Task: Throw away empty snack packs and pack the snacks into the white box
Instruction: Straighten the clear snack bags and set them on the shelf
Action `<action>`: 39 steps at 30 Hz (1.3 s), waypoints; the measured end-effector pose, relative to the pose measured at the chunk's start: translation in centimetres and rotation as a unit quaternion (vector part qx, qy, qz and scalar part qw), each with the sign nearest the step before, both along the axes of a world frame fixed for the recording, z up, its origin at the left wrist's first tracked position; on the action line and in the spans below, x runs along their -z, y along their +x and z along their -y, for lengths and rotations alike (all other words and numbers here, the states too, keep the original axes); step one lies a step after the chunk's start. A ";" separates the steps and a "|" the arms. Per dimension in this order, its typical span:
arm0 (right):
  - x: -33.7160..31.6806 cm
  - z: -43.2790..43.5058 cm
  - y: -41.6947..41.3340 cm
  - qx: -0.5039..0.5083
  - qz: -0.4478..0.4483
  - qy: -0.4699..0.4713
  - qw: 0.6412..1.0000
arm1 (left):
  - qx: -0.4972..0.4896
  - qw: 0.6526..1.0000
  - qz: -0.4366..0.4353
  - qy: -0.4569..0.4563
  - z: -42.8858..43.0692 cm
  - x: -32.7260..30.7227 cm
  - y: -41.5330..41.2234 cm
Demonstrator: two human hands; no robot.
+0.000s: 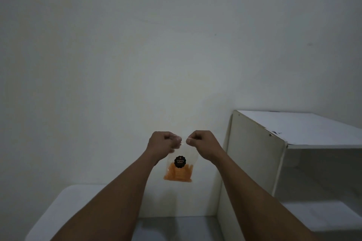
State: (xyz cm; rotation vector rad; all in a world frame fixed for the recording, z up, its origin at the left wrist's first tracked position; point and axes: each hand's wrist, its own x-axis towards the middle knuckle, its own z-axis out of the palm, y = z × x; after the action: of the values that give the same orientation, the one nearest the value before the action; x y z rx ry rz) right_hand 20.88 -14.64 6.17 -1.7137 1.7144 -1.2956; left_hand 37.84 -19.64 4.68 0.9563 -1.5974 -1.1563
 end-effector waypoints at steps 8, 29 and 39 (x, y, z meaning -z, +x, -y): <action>0.6 0.1 -0.2 0.004 0.065 -0.016 0.998 | -0.026 0.999 -0.042 0.011 0.6 -0.3 0.6; -0.6 -0.6 -0.7 -0.003 0.074 -0.021 0.997 | 0.036 0.994 -0.081 0.064 -0.4 -1.0 0.6; -0.3 -0.6 -0.5 -0.013 0.054 -0.020 0.998 | 0.019 0.996 -0.062 0.057 -0.6 -1.2 0.6</action>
State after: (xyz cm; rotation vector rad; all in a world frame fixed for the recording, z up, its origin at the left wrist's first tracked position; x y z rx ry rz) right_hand 20.42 -14.09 6.43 -1.6509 1.6102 -1.3933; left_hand 38.45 -19.01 5.84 0.9118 -1.4704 -1.3189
